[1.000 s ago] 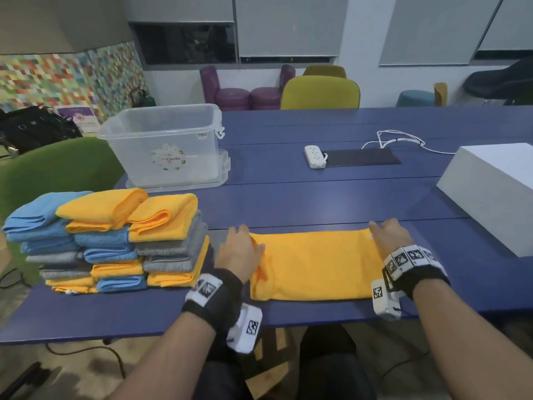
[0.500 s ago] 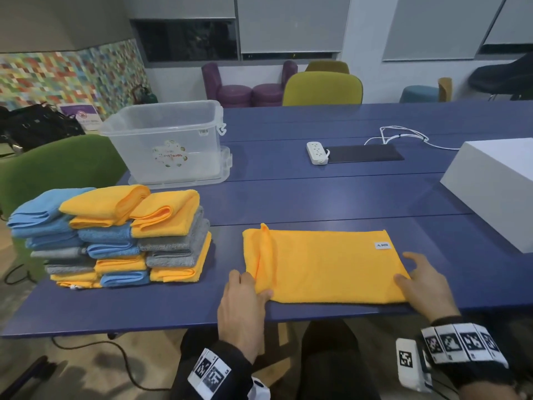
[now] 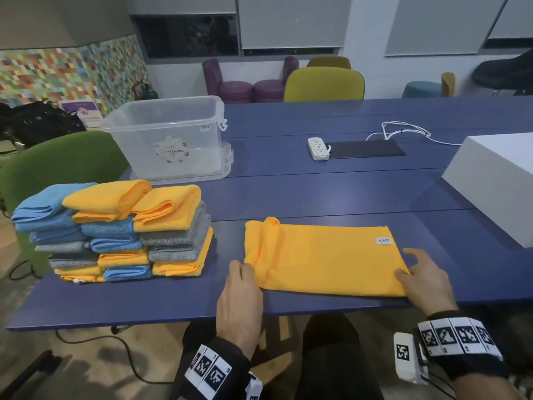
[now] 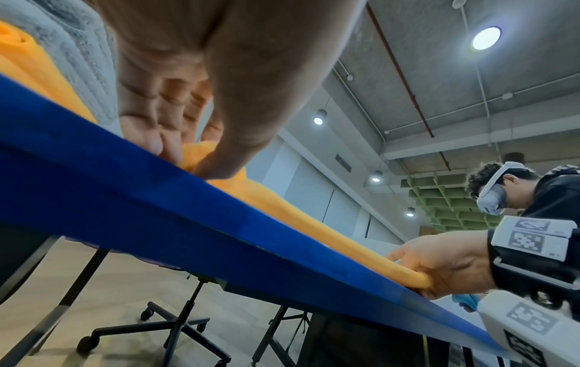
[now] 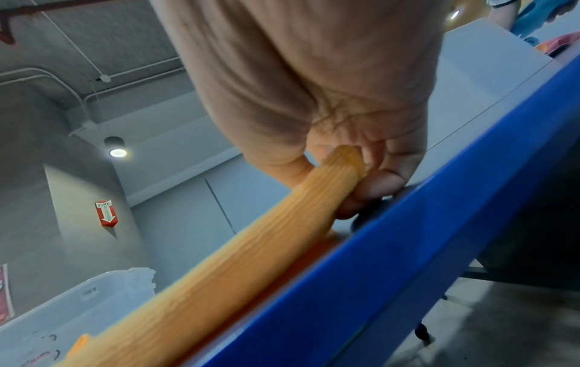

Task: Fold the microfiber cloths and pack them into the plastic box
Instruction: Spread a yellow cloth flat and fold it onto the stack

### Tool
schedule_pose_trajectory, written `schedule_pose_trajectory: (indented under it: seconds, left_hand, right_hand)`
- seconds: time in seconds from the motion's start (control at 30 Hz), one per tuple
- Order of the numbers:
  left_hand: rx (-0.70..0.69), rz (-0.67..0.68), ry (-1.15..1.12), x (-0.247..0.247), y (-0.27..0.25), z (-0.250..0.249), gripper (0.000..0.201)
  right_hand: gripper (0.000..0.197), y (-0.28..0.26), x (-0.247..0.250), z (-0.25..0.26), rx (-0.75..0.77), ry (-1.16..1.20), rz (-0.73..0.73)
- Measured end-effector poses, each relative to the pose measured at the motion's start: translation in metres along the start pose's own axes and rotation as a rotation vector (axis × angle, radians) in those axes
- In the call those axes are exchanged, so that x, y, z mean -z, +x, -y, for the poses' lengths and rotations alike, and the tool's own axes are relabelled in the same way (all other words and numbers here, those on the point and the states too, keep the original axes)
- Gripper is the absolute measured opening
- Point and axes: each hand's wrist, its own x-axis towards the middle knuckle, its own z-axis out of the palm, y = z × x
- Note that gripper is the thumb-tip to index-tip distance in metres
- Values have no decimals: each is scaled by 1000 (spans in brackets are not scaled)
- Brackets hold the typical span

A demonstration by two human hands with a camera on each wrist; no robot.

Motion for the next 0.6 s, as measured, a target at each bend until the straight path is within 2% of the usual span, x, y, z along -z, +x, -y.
schedule_pose_trajectory:
  seconds: [0.13, 0.23, 0.3, 0.37, 0.47, 0.57, 0.6]
  left_hand:
    - [64, -59, -60, -2, 7, 7, 21]
    - [103, -169, -256, 0, 6, 16, 23]
    - [186, -224, -396, 1, 5, 21, 24]
    - [285, -216, -651, 4, 8, 24, 23]
    - [383, -127, -1040, 10, 11, 23, 23]
    - [291, -67, -1053, 13, 13, 29, 6]
    - [246, -49, -990, 12, 13, 32, 17]
  right_hand:
    - [49, 0, 1, -2, 9, 0, -6]
    - [48, -1, 1, -3, 13, 0, -10]
    - [47, -1, 0, -3, 11, -1, -13]
    - [46, -2, -1, -3, 9, -4, -21]
    - [44, -4, -1, -1, 5, -7, -27]
    - [43, -5, 0, 0, 6, -6, -24]
    - [43, -6, 1, 1, 5, -3, -22]
